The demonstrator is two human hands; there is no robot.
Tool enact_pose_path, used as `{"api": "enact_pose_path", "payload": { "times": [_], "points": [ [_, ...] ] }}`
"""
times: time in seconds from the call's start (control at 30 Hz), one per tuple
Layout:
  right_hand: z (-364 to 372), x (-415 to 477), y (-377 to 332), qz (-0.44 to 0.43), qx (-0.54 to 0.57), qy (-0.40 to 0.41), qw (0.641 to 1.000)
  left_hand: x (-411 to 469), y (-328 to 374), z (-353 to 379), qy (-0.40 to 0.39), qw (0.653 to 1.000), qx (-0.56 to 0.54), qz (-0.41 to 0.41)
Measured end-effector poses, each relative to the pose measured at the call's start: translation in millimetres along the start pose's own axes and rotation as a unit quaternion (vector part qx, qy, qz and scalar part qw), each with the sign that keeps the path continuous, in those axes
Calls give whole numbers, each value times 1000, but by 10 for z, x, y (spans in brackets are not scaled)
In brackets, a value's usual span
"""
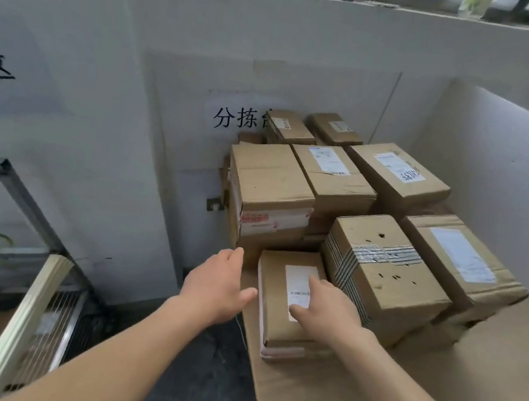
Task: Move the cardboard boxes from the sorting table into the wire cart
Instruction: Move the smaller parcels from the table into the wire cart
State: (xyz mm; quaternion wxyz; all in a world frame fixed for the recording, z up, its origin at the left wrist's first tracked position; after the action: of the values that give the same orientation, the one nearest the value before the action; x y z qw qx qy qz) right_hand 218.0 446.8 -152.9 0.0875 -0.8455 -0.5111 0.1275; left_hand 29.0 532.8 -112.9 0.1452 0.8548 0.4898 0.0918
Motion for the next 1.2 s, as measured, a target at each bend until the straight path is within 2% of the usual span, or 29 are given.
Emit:
{"api": "enact_pose_path", "payload": {
  "times": [0.2, 0.47, 0.63, 0.77, 0.97, 1.2],
  "points": [
    [321, 120, 319, 48, 33, -21, 998, 123, 186, 489, -49, 998, -21, -23],
    [538, 80, 411, 48, 61, 26, 997, 66, 280, 1132, -130, 978, -112, -117],
    [654, -51, 433, 73, 86, 5, 994, -129, 194, 1234, -102, 978, -91, -156],
    [677, -72, 430, 72, 87, 2, 994, -166, 63, 1218, -77, 973, -116, -184],
    [761, -86, 361, 86, 167, -31, 982, -77, 52, 1236, -117, 967, -176, -144],
    [896, -445, 24, 79, 138, -32, 987, -496, -321, 1193, -119, 963, -185, -154]
  ]
}}
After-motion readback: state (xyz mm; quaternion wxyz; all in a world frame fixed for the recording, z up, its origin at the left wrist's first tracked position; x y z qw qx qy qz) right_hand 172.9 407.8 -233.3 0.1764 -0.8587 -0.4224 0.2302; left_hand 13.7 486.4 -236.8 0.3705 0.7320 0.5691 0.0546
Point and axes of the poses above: each hand's wrist, its own x-axis towards the middle knuckle, its own z-axis out of the palm, y = z × x, the point moved 6 cm from there along x, towards the middle knuckle, and after that the axes turned 9 degrees about y, right-handed, at the moved point
